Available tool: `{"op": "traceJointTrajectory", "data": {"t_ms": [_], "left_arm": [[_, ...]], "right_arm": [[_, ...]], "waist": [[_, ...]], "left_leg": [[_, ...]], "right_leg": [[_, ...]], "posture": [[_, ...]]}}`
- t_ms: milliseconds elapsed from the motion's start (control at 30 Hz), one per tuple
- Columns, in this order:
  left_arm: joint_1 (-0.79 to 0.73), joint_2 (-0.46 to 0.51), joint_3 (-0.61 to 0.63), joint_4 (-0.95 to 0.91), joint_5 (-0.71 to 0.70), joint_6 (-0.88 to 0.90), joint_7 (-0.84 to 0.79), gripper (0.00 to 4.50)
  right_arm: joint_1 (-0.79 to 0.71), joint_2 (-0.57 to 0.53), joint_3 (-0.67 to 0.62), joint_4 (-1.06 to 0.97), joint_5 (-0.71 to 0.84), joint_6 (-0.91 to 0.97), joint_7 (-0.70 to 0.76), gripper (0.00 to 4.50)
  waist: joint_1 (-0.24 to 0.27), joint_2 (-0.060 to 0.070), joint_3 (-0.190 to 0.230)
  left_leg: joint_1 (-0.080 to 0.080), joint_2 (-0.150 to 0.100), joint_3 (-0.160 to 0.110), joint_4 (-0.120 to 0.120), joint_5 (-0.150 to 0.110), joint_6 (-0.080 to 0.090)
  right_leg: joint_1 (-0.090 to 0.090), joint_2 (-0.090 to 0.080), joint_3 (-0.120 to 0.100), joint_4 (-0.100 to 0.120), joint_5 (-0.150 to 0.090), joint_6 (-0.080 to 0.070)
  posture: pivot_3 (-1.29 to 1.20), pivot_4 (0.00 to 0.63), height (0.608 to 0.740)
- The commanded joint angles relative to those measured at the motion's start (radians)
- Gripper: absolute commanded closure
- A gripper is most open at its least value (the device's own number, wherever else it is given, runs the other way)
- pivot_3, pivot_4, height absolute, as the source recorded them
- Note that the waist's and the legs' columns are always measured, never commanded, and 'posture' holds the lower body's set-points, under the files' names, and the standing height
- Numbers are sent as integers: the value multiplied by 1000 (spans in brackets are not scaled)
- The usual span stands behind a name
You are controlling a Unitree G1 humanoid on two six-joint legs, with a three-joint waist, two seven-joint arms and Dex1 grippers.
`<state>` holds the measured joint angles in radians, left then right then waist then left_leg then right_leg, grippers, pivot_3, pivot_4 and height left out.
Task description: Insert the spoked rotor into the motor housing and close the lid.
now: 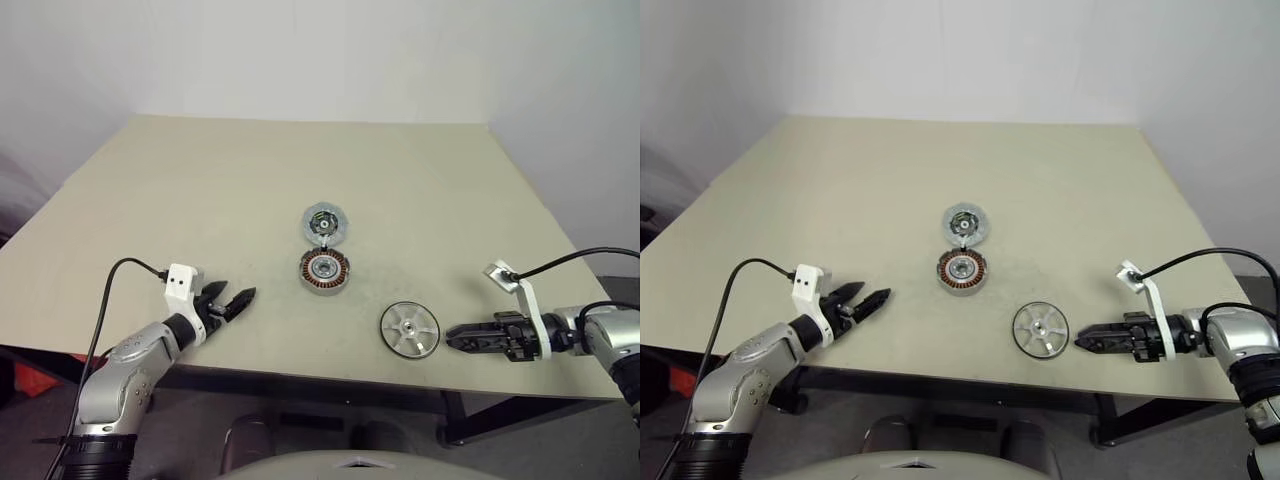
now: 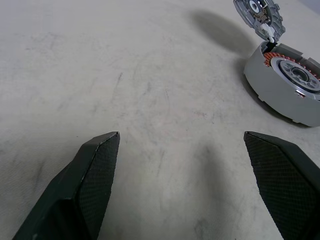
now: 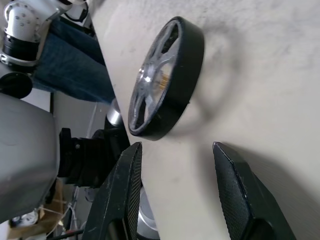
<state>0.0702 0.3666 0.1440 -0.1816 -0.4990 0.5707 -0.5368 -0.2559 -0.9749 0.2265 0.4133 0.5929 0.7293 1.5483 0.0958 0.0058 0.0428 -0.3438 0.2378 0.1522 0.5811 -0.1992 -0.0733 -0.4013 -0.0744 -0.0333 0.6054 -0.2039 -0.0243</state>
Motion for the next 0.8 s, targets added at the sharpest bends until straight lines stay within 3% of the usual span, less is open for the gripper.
{"op": "traceJointTrajectory", "data": {"t_ms": [33, 600, 700, 800], "left_arm": [[7, 4, -12, -3, 9, 2, -1, 247], [16, -2, -4, -1, 13, -4, 3, 247], [16, -3, -3, 2, 14, -5, 3, 247], [17, -3, -3, 3, 15, -6, 3, 247]], "right_arm": [[-7, 23, -20, -18, 14, 7, 66, 1970], [-42, 91, 15, 170, -26, -134, 66, 1970], [-58, 104, 25, 220, -36, -160, 66, 2593], [-65, 110, 37, 256, -47, -191, 66, 3525]], "waist": [[0, 0, 0], [-8, -9, -7], [-15, -12, -8], [-27, -14, -10]], "left_leg": [[0, 0, 0, 0, 0, 0], [3, 0, 0, 1, 0, 0], [7, 0, -1, 1, 0, 0], [13, 3, -4, 0, -1, 1]], "right_leg": [[0, 0, 0, 0, 0, 0], [3, 0, -1, -3, 0, 0], [8, 0, -2, -5, 0, 0], [18, 0, -13, -19, 0, 0]], "posture": [[0, 0, 740], [0, 0, 740], [0, 0, 740], [0, 0, 740]]}}
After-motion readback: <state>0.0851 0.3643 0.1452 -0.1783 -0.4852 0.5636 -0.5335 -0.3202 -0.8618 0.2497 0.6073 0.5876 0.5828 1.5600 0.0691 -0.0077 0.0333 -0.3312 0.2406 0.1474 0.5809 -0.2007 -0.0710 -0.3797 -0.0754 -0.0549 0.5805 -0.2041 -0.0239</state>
